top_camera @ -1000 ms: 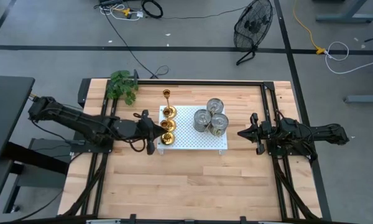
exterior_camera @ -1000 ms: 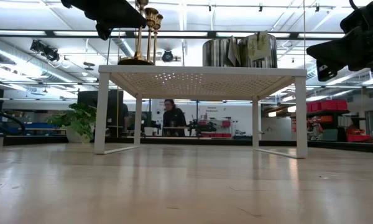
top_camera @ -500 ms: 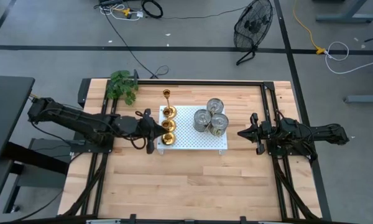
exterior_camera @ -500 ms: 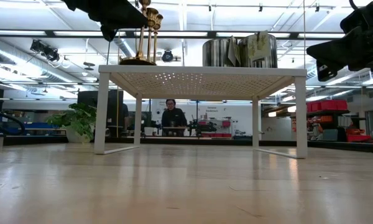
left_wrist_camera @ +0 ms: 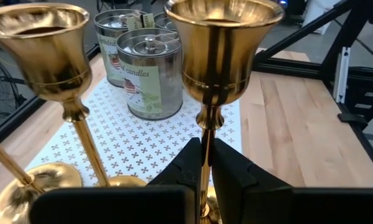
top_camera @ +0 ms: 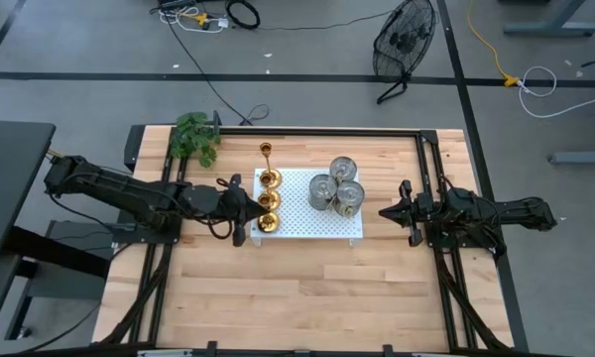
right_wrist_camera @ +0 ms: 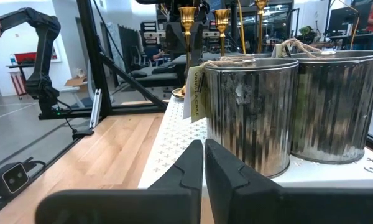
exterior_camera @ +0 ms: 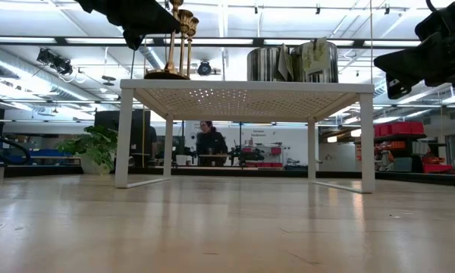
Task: Pick & Place candle stick holders
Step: Return to Home Position
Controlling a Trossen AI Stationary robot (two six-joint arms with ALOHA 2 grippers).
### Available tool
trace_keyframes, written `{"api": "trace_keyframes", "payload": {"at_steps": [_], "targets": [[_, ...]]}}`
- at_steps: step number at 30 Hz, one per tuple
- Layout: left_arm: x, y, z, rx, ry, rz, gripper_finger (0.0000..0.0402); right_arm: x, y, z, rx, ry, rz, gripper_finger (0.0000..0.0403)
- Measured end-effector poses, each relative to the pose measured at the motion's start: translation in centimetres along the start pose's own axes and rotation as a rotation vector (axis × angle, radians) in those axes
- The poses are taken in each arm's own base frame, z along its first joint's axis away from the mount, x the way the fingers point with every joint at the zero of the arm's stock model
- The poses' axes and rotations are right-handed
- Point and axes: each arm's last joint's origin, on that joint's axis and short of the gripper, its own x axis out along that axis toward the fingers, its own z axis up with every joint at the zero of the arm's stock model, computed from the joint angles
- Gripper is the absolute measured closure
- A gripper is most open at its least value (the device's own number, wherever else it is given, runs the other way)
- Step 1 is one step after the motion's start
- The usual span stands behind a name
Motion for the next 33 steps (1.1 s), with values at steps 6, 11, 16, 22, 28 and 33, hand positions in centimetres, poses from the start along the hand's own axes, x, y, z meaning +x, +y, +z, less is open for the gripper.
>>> {"api": "trace_keyframes", "payload": {"at_steps": [6,11,16,22,28,33], "targets": [[0.02,0.04,-0.01,-0.01,-0.002,0.015,0.037,0.0,0.0,0.0,0.0,0.0,0.0,0.0382],[0.67,-0.12,-0.34,-0.007,0.017,0.019,0.0371,0.0,0.0,0.0,0.0,0.0,0.0,0.0382],[0.86,-0.16,-0.42,-0.003,0.02,0.021,0.037,0.0,0.0,0.0,0.0,0.0,0.0,0.0382],[0.85,-0.15,-0.44,-0.002,0.021,0.027,0.037,0.0,0.0,0.0,0.0,0.0,0.0,0.0382],[0.85,-0.14,-0.45,-0.004,0.023,0.028,0.0367,0.0,0.0,0.0,0.0,0.0,0.0,0.0382],[0.85,-0.14,-0.47,-0.003,0.024,0.03,0.0362,0.0,0.0,0.0,0.0,0.0,0.0,0.0382]]}}
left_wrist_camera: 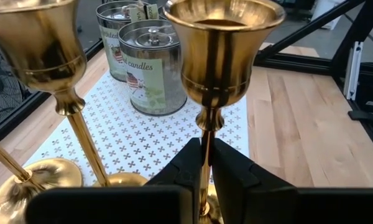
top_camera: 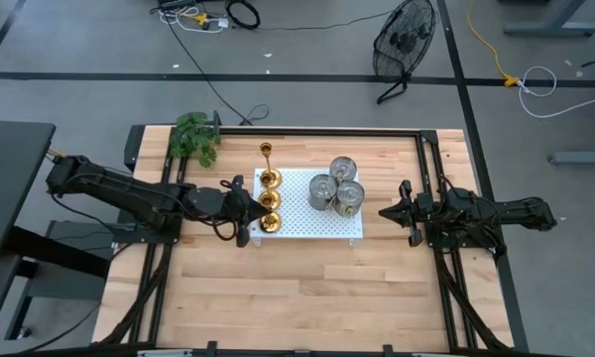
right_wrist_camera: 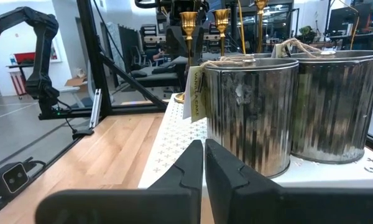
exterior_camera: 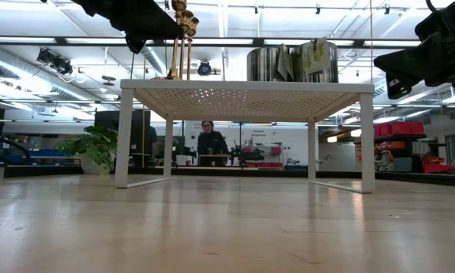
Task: Pick & Place candle stick holders
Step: Return to Home Position
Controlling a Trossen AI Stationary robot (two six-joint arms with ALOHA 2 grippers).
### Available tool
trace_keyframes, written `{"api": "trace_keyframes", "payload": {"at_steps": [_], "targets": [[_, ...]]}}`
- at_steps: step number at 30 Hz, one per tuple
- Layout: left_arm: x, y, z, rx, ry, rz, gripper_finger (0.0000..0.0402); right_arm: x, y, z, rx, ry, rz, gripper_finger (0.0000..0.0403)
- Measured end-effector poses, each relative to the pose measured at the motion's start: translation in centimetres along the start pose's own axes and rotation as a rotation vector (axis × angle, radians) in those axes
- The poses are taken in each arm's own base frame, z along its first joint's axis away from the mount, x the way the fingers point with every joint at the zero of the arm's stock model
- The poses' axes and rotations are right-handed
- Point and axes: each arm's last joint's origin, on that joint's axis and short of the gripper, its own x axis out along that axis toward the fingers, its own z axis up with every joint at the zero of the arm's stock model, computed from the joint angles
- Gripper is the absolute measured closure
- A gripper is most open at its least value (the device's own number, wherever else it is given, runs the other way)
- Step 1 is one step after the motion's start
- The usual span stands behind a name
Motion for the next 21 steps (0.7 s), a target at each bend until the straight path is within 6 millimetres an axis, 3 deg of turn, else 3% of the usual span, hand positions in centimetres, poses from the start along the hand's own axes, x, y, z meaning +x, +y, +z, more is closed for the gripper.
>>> {"api": "trace_keyframes", "payload": {"at_steps": [9,21], "targets": [[0.01,0.04,-0.19,0.013,0.017,0.005,0.0344,0.0,0.0,0.0,0.0,0.0,0.0,0.0382],[-0.01,0.18,-0.45,0.016,0.037,0.038,0.0291,0.0,0.0,0.0,0.0,0.0,0.0,0.0382]]}}
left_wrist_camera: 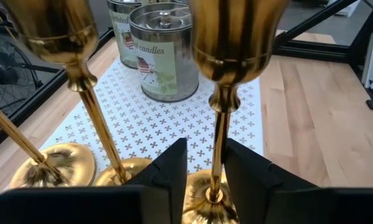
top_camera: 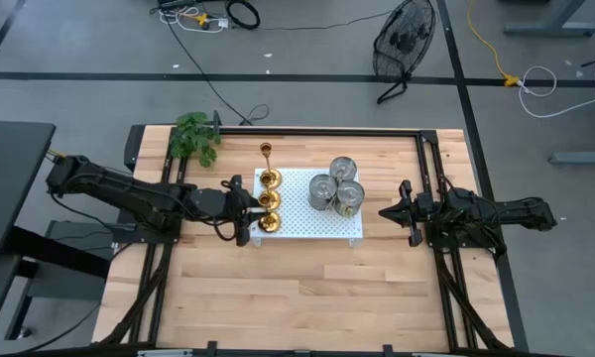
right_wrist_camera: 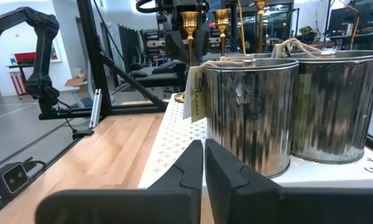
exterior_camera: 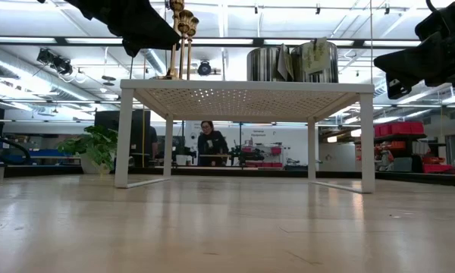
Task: Pick & Place candle stick holders
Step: Return to Home Position
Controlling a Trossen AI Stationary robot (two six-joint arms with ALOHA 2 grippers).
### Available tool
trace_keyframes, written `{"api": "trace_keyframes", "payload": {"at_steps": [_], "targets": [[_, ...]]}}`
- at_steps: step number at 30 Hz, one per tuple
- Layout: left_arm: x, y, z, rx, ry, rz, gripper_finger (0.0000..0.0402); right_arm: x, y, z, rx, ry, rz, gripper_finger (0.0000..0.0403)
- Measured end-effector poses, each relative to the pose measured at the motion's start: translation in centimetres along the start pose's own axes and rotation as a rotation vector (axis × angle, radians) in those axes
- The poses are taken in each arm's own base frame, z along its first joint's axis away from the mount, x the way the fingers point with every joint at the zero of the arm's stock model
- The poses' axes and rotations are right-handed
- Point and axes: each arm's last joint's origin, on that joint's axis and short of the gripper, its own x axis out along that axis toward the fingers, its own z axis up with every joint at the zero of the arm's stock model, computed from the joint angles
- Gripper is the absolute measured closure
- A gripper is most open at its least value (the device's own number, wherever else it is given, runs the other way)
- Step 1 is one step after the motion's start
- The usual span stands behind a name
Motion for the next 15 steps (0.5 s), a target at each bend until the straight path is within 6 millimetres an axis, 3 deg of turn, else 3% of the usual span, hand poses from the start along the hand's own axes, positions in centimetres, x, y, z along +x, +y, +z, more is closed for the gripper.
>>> {"api": "trace_keyframes", "payload": {"at_steps": [15], "targets": [[-0.01,-0.03,0.01,-0.002,0.001,-0.013,0.0224,0.0,0.0,0.0,0.0,0.0,0.0,0.0382]]}}
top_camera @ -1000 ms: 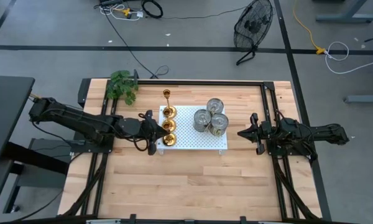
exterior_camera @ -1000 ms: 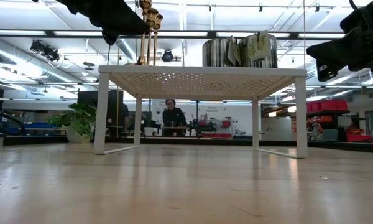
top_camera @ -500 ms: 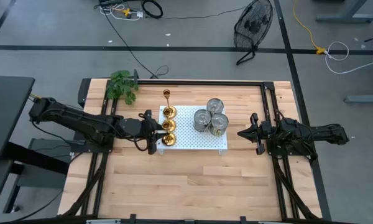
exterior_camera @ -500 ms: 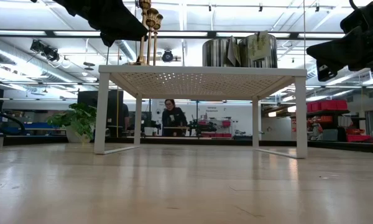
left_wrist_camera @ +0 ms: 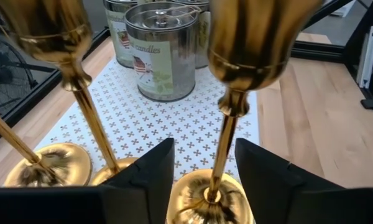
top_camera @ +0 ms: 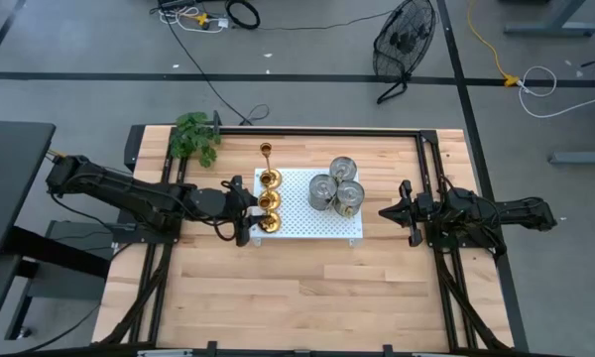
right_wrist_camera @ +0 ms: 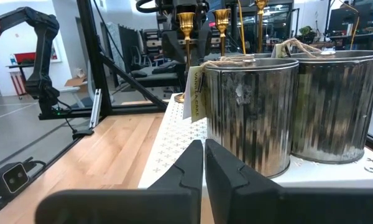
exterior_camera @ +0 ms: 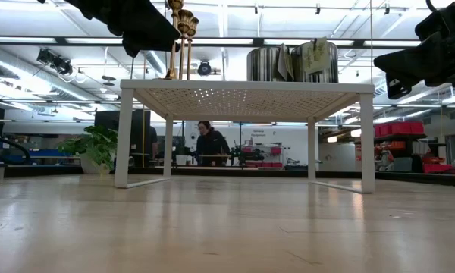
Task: Pick & Place candle stick holders
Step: Return to Home Position
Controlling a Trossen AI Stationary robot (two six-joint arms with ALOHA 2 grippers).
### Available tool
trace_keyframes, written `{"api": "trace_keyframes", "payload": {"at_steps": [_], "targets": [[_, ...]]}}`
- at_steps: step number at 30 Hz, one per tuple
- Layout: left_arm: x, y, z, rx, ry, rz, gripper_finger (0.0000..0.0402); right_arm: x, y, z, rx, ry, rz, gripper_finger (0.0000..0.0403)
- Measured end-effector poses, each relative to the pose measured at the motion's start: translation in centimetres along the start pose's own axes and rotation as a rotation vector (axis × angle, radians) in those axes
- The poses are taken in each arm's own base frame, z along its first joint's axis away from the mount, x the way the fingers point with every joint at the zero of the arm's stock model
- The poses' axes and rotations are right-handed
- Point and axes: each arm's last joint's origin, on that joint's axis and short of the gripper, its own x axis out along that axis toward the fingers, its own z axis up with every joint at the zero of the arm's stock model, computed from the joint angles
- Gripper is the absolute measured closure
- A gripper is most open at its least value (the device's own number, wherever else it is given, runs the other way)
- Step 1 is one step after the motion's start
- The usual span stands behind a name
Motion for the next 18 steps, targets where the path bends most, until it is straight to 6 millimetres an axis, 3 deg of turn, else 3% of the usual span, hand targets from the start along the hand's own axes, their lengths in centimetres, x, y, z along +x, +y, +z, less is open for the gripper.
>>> {"api": "trace_keyframes", "payload": {"at_steps": [18], "targets": [[-0.09,0.02,-0.17,-0.018,0.021,-0.012,0.0173,0.0,0.0,0.0,0.0,0.0,0.0,0.0382]]}}
